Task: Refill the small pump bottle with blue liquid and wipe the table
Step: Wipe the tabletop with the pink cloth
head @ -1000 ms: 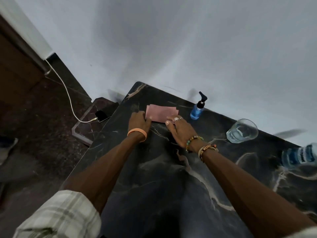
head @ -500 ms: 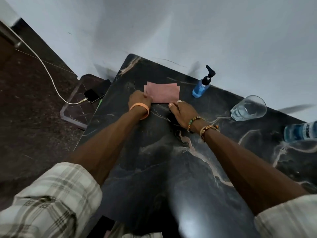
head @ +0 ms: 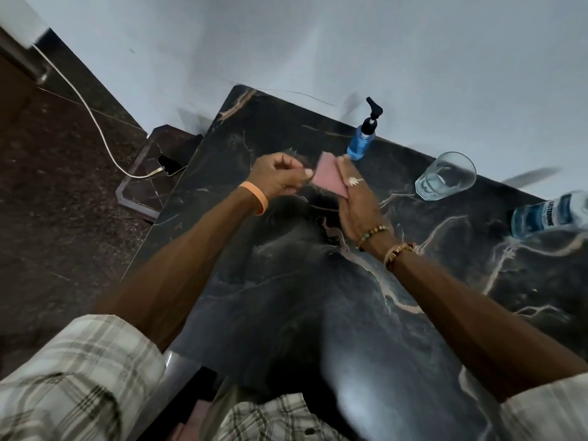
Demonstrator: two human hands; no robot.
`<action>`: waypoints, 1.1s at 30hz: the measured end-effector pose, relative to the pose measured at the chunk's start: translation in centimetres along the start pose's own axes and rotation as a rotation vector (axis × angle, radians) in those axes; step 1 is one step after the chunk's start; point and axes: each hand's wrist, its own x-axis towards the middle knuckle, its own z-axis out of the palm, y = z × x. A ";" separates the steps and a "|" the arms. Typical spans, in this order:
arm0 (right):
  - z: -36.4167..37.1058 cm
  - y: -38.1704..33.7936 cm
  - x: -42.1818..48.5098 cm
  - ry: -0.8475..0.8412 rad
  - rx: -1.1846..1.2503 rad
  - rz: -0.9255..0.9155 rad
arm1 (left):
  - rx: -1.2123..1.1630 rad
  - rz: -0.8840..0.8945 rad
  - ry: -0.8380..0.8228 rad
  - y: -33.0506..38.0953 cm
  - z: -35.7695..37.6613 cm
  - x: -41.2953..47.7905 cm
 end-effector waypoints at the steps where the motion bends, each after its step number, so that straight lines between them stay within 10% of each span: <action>1: -0.4 0.7 -1.2 0.061 -0.003 0.030 | 0.271 0.060 0.090 -0.8 0.1 -0.5; 4: -1.5 3.3 -4.9 0.146 -0.218 0.103 | 0.913 0.128 0.121 -3.4 0.1 -2.7; 8: -0.6 6.1 -9.7 -0.319 -0.550 0.049 | 1.344 -0.225 -0.134 -7.7 0.9 -5.7; 11: 0.4 7.0 -12.5 -0.468 -0.600 -0.016 | 1.342 -0.300 -0.126 -9.1 1.5 -7.0; 18: 1.8 3.9 -13.4 -0.213 -0.476 -0.173 | 1.304 -0.278 -0.039 -8.9 1.3 -7.2; 33: 7.2 -0.4 -2.1 -0.486 -0.663 -0.242 | 1.236 -0.154 0.005 -11.1 -0.6 -7.2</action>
